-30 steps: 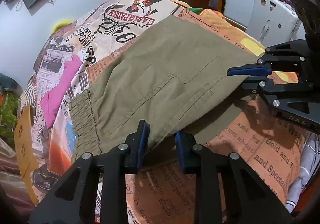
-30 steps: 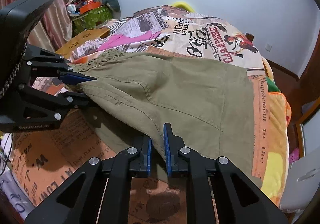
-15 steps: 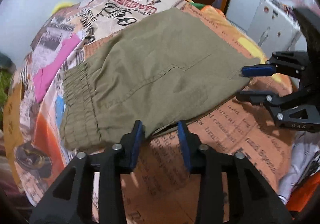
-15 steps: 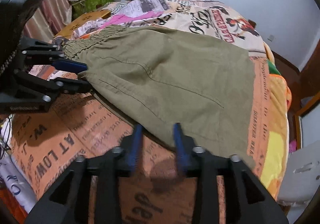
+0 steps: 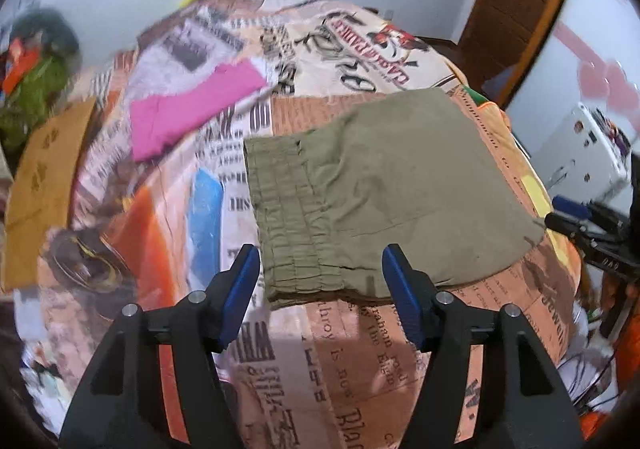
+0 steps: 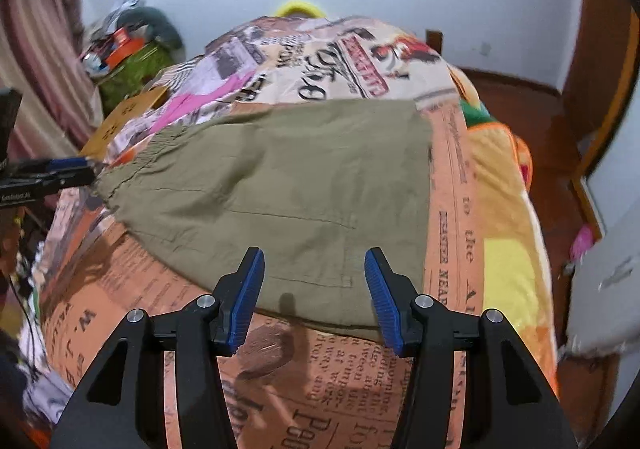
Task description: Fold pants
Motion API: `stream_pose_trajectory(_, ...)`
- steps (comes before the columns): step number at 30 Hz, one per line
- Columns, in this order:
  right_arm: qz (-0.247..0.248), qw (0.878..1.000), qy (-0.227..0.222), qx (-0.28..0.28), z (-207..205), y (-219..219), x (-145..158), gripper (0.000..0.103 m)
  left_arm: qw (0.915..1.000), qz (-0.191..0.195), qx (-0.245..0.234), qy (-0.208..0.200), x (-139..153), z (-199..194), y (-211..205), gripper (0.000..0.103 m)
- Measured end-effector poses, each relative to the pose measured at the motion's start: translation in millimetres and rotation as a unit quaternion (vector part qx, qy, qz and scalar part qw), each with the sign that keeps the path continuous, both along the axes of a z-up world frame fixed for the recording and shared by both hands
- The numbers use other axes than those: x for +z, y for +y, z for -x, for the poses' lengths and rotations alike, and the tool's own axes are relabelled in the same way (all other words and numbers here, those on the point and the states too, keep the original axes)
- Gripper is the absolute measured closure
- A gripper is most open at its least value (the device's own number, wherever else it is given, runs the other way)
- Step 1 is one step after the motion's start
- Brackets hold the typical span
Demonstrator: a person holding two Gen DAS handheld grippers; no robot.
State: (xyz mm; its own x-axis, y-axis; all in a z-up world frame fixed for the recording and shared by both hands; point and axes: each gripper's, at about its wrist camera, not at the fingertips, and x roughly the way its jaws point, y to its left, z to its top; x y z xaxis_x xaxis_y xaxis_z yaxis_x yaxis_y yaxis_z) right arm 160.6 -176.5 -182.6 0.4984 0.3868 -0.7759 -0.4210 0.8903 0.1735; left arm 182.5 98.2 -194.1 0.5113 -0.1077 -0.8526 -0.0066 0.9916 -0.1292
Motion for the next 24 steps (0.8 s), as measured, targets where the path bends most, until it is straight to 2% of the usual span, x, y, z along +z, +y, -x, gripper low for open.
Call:
stream_pose_trajectory(2,0.007,1.000,0.016,-0.010,-5,-1,-12,0.055,0.9996,0.020,0.004,0.019,-14,-4,2,0.040)
stream_pose_trajectory(8,0.038,0.997,0.065,-0.013,-10,-3,-50,0.055,0.9988,-0.010,0.033,0.035,-45,-7,5,0.038)
stream_pose_trajectory(11,0.033,0.997,0.064,-0.015,-8,-10,-52,0.055,0.9983,0.014,0.041,0.039,-52,-6,13,0.038)
stream_pose_trajectory(18,0.020,0.997,0.075,-0.030,-6,-26,-59,0.056,0.9986,0.006,0.045,0.025,-54,0,15,0.034)
stream_pose_trajectory(24,0.023,0.996,0.073,-0.039,-2,-24,-61,0.056,0.9971,0.039,0.061,0.022,-64,5,23,0.030)
